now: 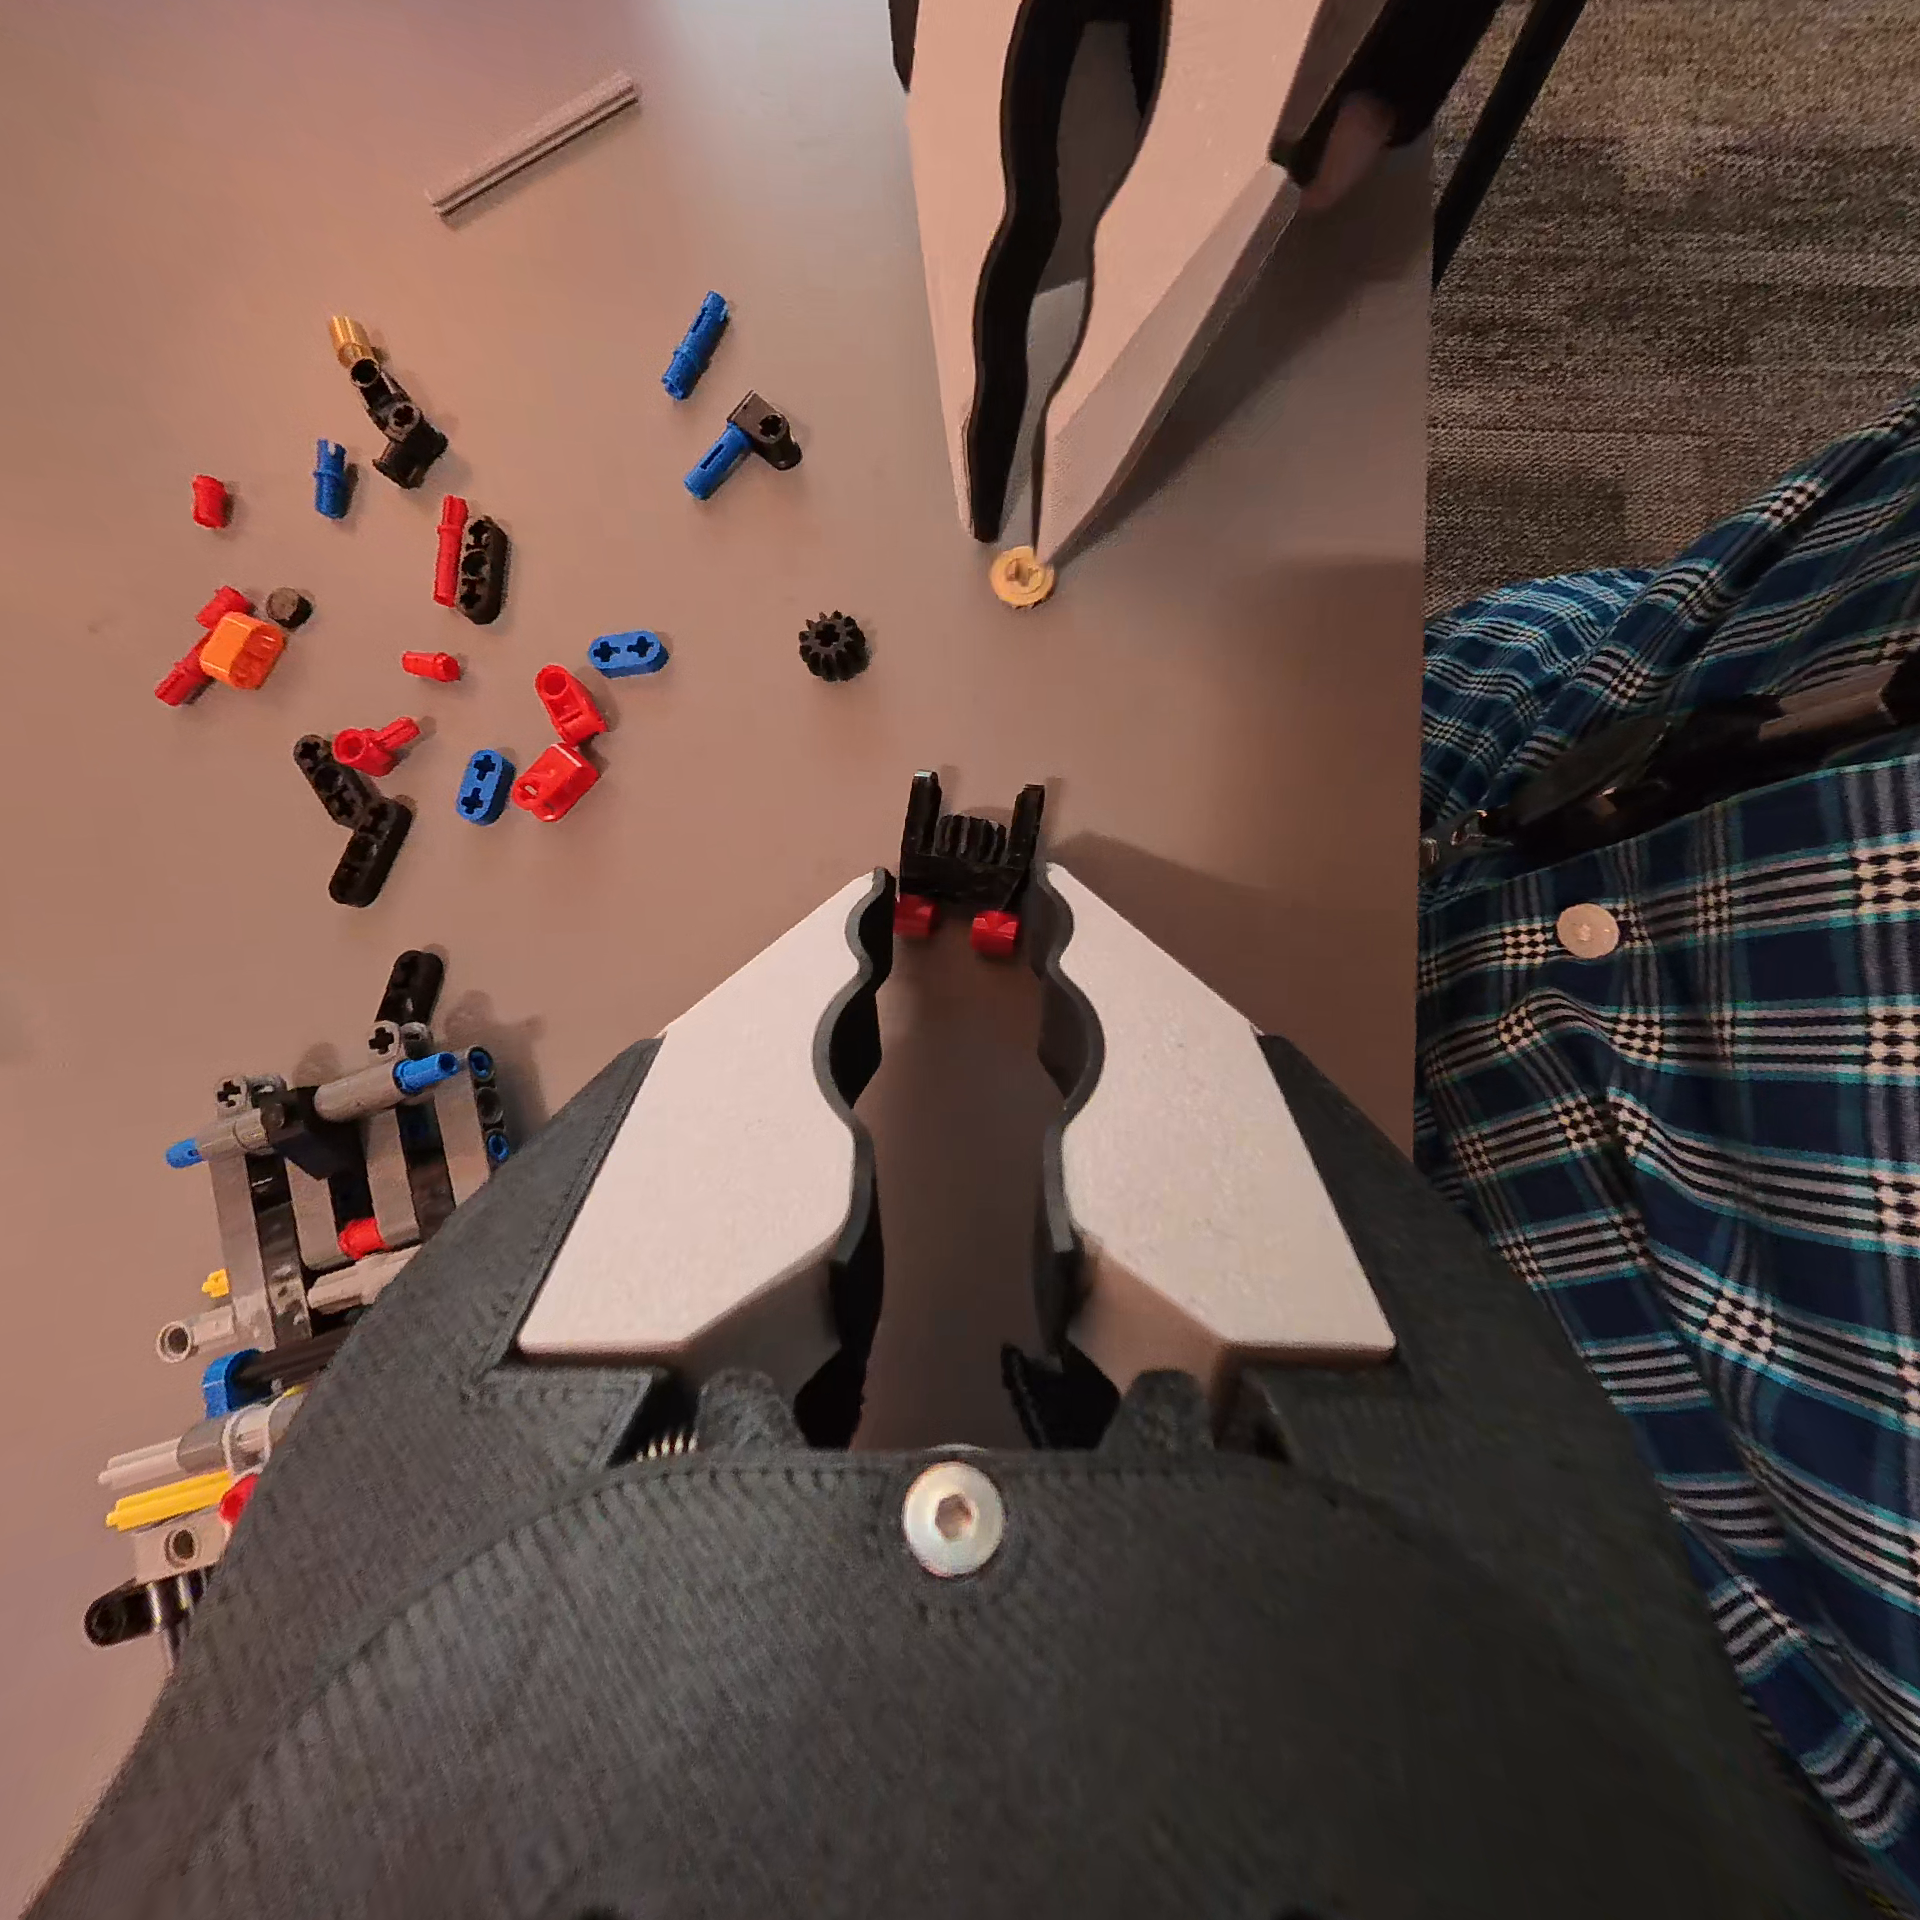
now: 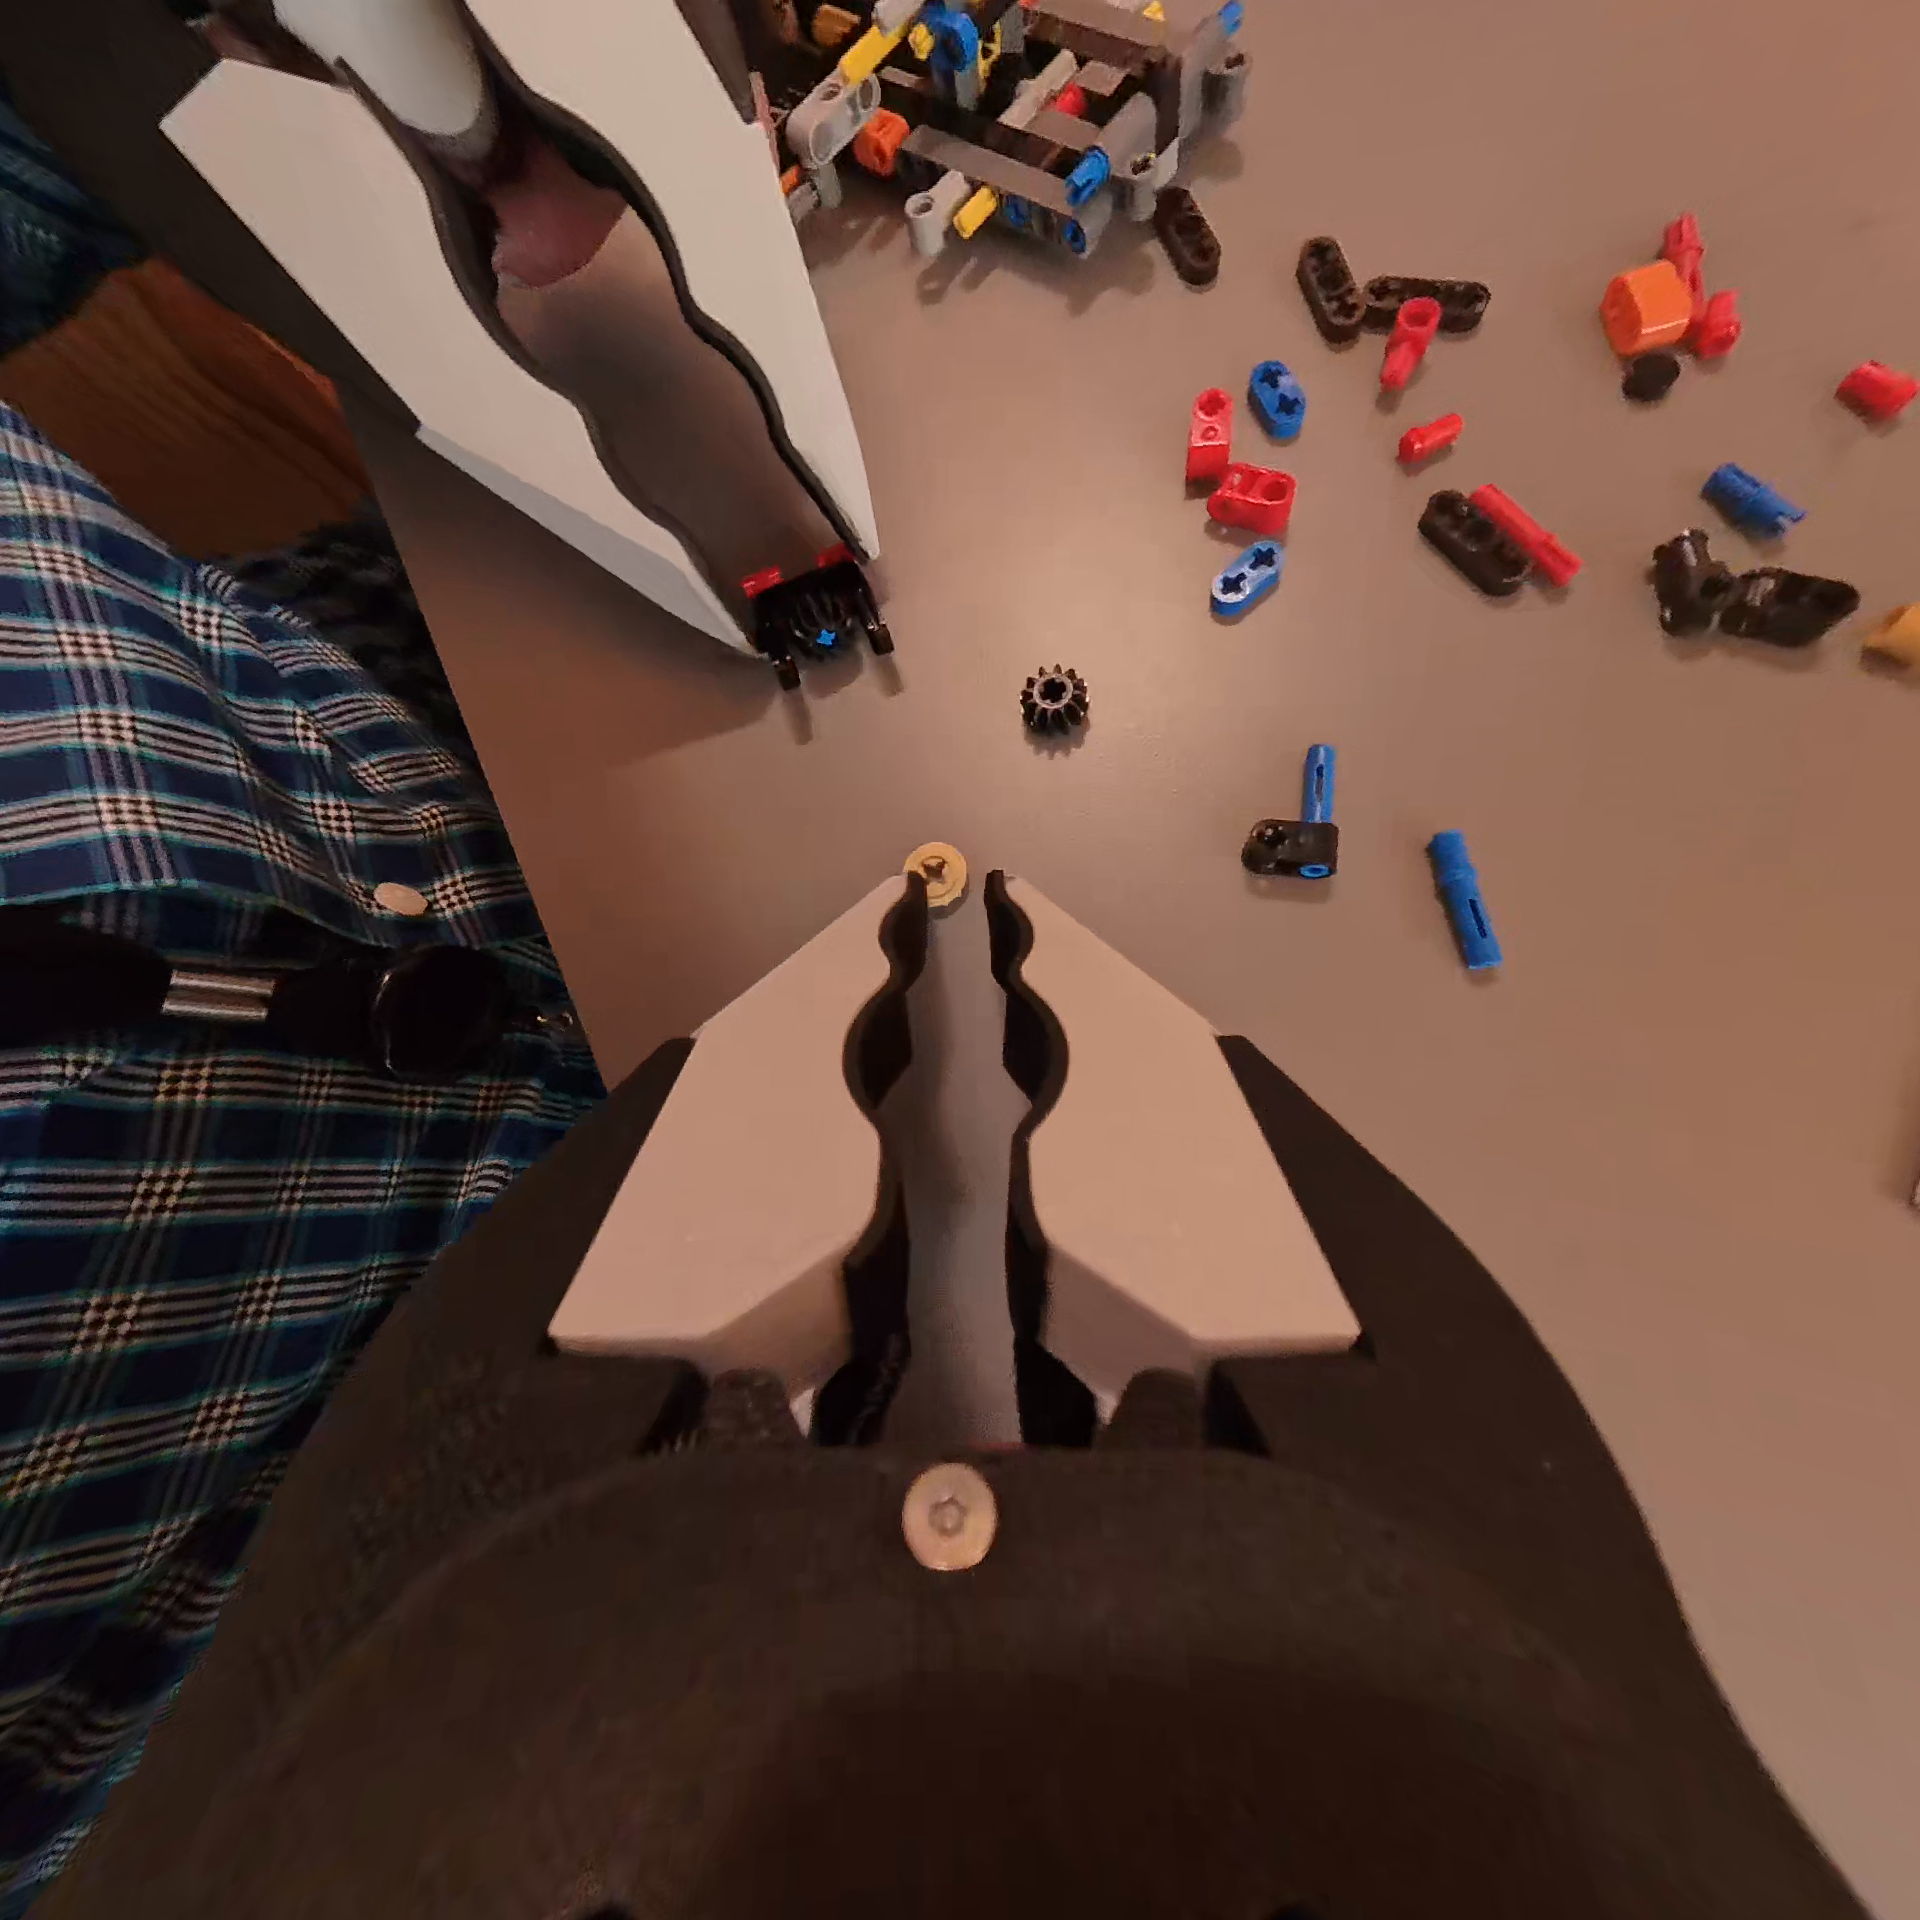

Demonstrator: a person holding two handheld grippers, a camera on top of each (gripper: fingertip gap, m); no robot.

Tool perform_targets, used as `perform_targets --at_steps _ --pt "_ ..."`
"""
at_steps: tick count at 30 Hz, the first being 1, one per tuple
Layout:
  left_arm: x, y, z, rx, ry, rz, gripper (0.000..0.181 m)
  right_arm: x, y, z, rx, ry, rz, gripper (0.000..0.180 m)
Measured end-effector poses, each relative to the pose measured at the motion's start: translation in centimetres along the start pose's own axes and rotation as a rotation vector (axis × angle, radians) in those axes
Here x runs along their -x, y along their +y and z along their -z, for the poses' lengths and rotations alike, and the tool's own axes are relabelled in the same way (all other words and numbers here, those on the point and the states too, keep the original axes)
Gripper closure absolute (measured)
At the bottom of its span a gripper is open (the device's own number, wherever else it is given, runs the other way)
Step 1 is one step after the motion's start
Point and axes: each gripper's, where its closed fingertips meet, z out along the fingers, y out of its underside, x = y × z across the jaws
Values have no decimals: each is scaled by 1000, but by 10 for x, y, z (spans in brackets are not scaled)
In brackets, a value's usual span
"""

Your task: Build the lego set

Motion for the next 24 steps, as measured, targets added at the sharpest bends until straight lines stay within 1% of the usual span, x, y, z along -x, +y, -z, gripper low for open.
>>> perform_targets --at_steps 5,8,12,15,16,20,22,24 --pt "-1 -1 -1 -2 2 3 157 4 -1 -3 -3 -14 -1 176" --pt "-2 -1 -1 -2 3 1 157 5 -2 -4 1 -1 25 172" --pt "-2 -1 -1 -5 5 4 157 10 -6 -1 -10 26 125 165" --pt "-4 -1 -1 -7 8 3 157 15 -4 -4 14 42 223 165" --pt "-4 -1 -1 -6 8 1 157 15 -5 -6 13 53 246 168" --pt "-5 -1 -1 -5 7 -1 157 13 -5 -8 21 64 256 177" --pt "-5 -1 -1 -6 7 0 157 13 -5 -7 12 54 246 178" --pt "-5 -1 -1 -7 10 0 157 14 -7 -5 -4 47 239 171"
